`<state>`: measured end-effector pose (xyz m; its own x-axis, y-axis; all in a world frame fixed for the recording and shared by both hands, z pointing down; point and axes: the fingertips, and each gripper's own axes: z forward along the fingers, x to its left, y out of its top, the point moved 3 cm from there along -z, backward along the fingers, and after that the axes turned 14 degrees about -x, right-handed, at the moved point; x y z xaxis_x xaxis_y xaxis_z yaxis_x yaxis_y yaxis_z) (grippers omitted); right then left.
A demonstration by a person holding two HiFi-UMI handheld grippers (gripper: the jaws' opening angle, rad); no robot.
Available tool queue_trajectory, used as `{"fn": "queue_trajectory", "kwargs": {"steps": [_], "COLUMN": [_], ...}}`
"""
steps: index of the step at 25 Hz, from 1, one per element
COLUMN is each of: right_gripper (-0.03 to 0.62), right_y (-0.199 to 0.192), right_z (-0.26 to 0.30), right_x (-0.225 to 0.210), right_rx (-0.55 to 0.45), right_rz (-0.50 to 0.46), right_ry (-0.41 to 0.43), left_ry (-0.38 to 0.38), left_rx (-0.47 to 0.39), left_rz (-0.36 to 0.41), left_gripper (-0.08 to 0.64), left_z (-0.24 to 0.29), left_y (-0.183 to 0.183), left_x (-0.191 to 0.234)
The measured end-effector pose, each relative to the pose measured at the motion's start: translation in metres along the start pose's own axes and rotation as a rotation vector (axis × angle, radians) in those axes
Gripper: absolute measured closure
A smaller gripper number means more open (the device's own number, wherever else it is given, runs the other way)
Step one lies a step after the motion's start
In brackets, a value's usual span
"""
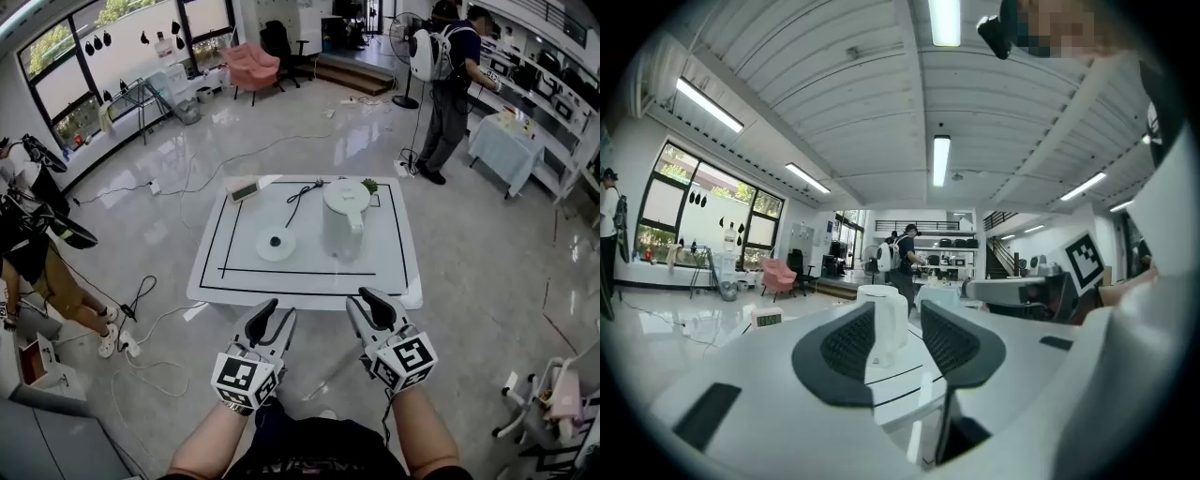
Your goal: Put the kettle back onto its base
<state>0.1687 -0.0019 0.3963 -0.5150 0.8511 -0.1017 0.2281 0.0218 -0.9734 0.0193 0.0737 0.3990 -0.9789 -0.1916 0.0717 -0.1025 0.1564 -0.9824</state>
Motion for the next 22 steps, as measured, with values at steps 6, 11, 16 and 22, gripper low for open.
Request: {"fn": "queue_trajectory", "kwargs": {"steps": [6,11,16,22], "right_gripper": [0.303,0.299,0.3,0.3], "right_y": [-0.002,-0.006,-0.008,-0.008], "right_z": [0.039,0.079,0.11,0.13], "right_x": [-0.018,-0.028,-0.042,-0.057], "right_rx": [-0.038,-0.035,-0.032,-0.031], "right_rz": [-0.052,-0.056,-0.075,-0.1], "right_ry": [-0.149,-0.236,-0.328,-0.435], "left_ry": [-0.119,-0.188,-0.243,-0.313], "left_rx": [0.023,0.04,0.044,0.056], "left_rz": [0.038,0.019,-0.002,-0.037], "left_gripper": [0.195,0.186,0.185,0.184], "left_z": [0.032,0.058,0.086,0.112], "left_y": [-0.005,-0.003,-0.002,-0.007], "left_x": [0.033,0.076,0.116,0.148]}}
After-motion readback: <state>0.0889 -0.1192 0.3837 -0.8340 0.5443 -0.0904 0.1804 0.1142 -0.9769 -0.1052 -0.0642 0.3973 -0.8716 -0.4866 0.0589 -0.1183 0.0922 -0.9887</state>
